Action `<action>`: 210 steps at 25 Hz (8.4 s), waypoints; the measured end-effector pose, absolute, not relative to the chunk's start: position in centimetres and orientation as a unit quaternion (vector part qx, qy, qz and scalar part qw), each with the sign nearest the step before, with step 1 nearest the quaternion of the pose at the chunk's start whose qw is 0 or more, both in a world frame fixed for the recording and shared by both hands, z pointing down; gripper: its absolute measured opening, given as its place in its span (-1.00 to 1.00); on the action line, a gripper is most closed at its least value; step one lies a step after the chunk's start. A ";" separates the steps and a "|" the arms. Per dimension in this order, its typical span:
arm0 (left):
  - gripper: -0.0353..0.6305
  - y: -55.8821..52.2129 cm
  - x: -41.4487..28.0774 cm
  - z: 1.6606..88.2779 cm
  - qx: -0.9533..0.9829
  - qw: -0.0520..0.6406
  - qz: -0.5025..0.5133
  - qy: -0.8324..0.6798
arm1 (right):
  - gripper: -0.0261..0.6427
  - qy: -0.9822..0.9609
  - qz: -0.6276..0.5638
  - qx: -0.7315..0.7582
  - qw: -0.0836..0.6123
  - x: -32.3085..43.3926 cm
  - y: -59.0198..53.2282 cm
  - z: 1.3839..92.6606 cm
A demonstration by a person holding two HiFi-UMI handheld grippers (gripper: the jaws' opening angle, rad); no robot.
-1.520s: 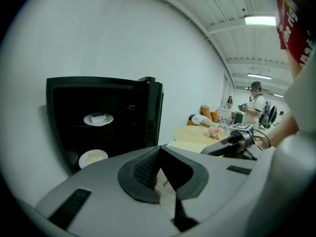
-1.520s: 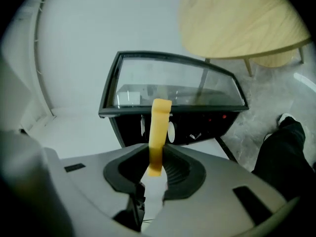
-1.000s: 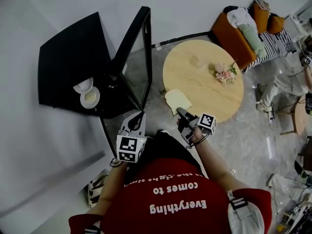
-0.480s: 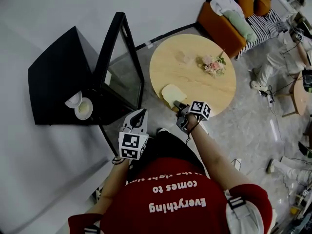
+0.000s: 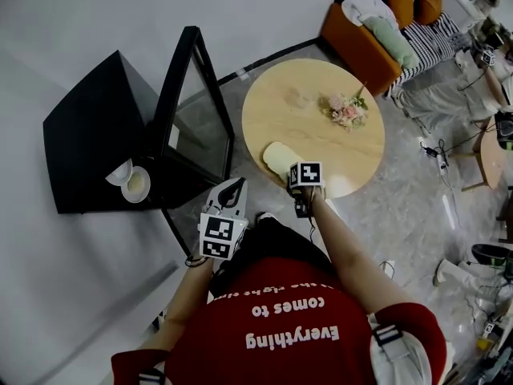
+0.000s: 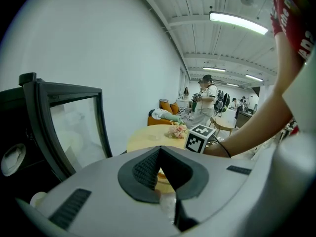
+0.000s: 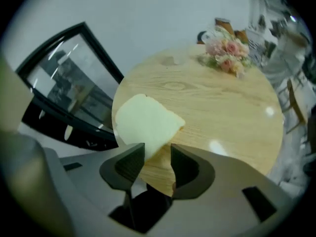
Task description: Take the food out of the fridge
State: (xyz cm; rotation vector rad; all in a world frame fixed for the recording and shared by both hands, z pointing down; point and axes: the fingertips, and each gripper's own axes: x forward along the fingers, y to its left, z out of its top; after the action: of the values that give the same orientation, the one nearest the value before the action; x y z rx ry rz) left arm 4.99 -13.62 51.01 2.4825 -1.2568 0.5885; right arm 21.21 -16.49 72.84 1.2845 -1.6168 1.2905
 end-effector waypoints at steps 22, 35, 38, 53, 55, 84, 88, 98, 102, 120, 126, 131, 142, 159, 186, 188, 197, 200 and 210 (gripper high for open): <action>-0.89 -13.7 7.6 51.8 0.876 0.191 0.195 -0.397 | -0.89 -0.817 0.158 0.429 0.352 12.3 -13.1 59.6; -0.89 -10.6 -0.8 50.4 0.812 0.204 0.152 -0.525 | -0.89 -0.913 0.192 0.219 0.286 0.8 -8.8 58.4; -0.89 -9.1 -4.0 50.1 0.786 0.208 0.142 -0.565 | -0.89 -0.925 0.181 0.165 0.289 -2.8 -7.1 58.3; -0.89 2.5 -21.1 50.4 0.606 0.237 0.072 -0.756 | -0.89 -0.923 0.230 0.006 0.308 -17.8 -0.6 59.7; -0.89 3.9 -22.5 50.7 0.594 0.239 0.069 -0.765 | -0.89 -0.924 0.236 0.016 0.300 -19.5 -0.6 59.7; -0.89 2.2 -31.8 52.2 0.611 0.255 0.060 -0.747 | -0.52 -0.733 0.644 0.220 0.008 -32.6 -18.3 58.1; -0.89 1.2 -32.2 52.3 0.621 0.256 0.068 -0.738 | -0.53 -0.725 0.657 0.208 0.007 -33.4 -18.4 58.1; -0.89 -0.8 -32.0 51.0 0.636 0.236 0.072 -0.731 | -0.80 -0.692 0.700 0.173 -0.040 -32.7 -18.6 58.3; -0.89 -0.6 -32.1 51.0 0.634 0.233 0.076 -0.734 | -0.80 -0.689 0.710 0.146 -0.016 -32.2 -16.4 58.7; -0.89 2.8 -29.3 50.1 0.615 0.221 0.070 -0.753 | -0.80 -0.663 0.744 0.059 0.068 -22.7 -5.7 59.5; -0.89 4.0 -25.5 50.9 0.626 0.224 0.072 -0.743 | -0.80 -0.652 0.751 0.069 0.069 -17.3 -3.7 60.2; -0.89 4.9 -22.5 51.9 0.631 0.236 0.062 -0.736 | -0.80 -0.644 0.759 0.073 0.066 -13.3 -2.5 60.2; -0.89 0.9 -16.9 51.8 0.688 0.220 0.090 -0.686 | -0.80 -0.649 0.756 0.074 0.031 -5.0 -2.4 58.4; -0.89 -10.3 4.4 52.0 0.832 0.187 0.175 -0.493 | -0.80 -0.600 0.751 0.237 -0.137 17.3 -7.0 59.7; -0.89 -11.9 23.3 57.6 0.897 0.179 0.237 -0.328 | -0.80 -0.426 0.759 0.421 -0.257 36.5 -7.9 73.4; -0.89 -11.7 23.5 57.6 0.897 0.179 0.239 -0.327 | -0.80 -0.427 0.759 0.429 -0.240 36.7 -7.7 73.8; -0.89 -10.4 24.3 57.7 0.902 0.173 0.244 -0.312 | -0.68 -0.426 0.759 0.479 -0.115 36.4 -8.0 74.8; -0.89 -10.0 24.4 57.8 0.904 0.171 0.245 -0.306 | -0.48 -0.440 0.747 0.495 -0.056 36.1 -8.2 75.0; -0.89 -9.9 25.7 57.7 0.912 0.164 0.250 -0.283 | -0.36 -0.477 0.644 0.579 0.148 37.5 -7.3 75.2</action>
State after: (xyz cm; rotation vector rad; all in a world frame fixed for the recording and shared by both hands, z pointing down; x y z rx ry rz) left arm 25.72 -9.88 57.73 2.5990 -0.8058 0.7121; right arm 37.51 -7.30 75.20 1.6654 -1.3714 1.8535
